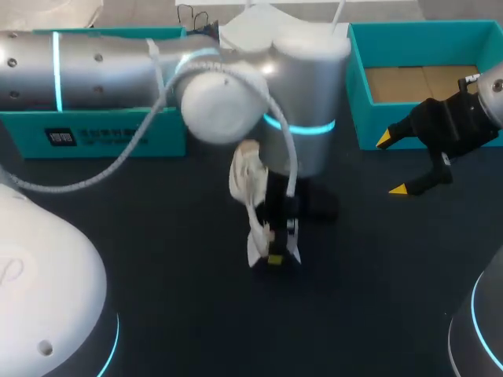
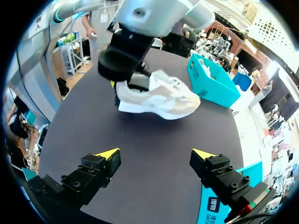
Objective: Take the shoe out of the shoebox, open the shoe tongue, remove and reinsert the insole, then place the shoe into the shoebox
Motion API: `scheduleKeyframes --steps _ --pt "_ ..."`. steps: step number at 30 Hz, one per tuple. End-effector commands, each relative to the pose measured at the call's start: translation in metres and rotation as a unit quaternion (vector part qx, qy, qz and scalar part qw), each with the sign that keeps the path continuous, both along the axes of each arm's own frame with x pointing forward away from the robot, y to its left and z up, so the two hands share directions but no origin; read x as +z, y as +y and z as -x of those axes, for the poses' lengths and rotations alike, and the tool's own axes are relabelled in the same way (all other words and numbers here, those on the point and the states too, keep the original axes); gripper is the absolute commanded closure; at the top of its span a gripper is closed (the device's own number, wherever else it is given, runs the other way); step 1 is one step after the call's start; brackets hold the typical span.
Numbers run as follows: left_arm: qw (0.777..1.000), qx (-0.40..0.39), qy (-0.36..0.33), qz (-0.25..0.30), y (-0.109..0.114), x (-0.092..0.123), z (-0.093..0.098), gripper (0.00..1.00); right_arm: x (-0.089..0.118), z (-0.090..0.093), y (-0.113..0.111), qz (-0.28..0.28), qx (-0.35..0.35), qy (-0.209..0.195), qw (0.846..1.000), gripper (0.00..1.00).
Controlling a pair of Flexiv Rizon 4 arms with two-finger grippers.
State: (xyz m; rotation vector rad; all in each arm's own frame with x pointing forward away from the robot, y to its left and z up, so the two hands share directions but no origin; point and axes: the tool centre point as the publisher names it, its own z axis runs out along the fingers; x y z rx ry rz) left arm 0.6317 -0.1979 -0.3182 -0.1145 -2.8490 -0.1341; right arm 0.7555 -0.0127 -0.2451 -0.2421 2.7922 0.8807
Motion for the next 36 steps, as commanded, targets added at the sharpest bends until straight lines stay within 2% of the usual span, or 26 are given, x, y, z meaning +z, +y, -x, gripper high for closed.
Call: scheduleKeyframes --steps 1,2,3,5,10,28,30,31,32,36 --pt "1.000 -0.010 -0.003 0.021 0.021 0.077 -0.017 1.00 -0.001 -0.001 0.001 0.002 0.000 0.000 1.000 0.00" --pt "1.000 -0.016 -0.005 0.021 0.022 0.082 -0.017 1.00 -0.001 -0.001 0.001 0.002 0.000 0.000 1.000 0.00" --pt "0.999 -0.023 -0.006 0.022 0.028 0.097 -0.019 1.00 -0.001 -0.001 0.001 0.002 0.000 0.000 1.000 0.00" --pt "0.999 -0.034 -0.008 0.025 0.034 0.115 -0.022 1.00 -0.001 -0.001 0.001 0.002 0.000 0.000 1.000 0.00" --pt "0.998 -0.005 -0.024 0.051 0.041 0.145 -0.030 1.00 -0.001 -0.001 0.001 0.002 0.000 0.000 1.000 0.00" --pt "0.998 -0.005 -0.024 0.051 0.041 0.145 -0.030 1.00 -0.001 -0.001 0.001 0.002 0.000 0.000 1.000 0.00" --pt "0.998 -0.018 -0.023 0.055 0.077 0.152 -0.048 1.00 -0.001 -0.001 0.001 0.002 0.000 0.000 1.000 0.00" --pt "0.998 -0.018 -0.023 0.055 0.080 0.153 -0.051 1.00 -0.001 -0.001 0.001 0.002 0.000 0.000 1.000 0.00" --pt "0.998 -0.013 -0.026 0.052 0.102 0.160 -0.064 1.00 -0.001 -0.001 0.001 0.002 0.000 0.000 1.000 0.00" --pt "0.998 -0.004 -0.031 0.057 0.142 0.176 -0.087 1.00 -0.001 -0.001 0.001 0.002 0.000 0.000 1.000 0.00"
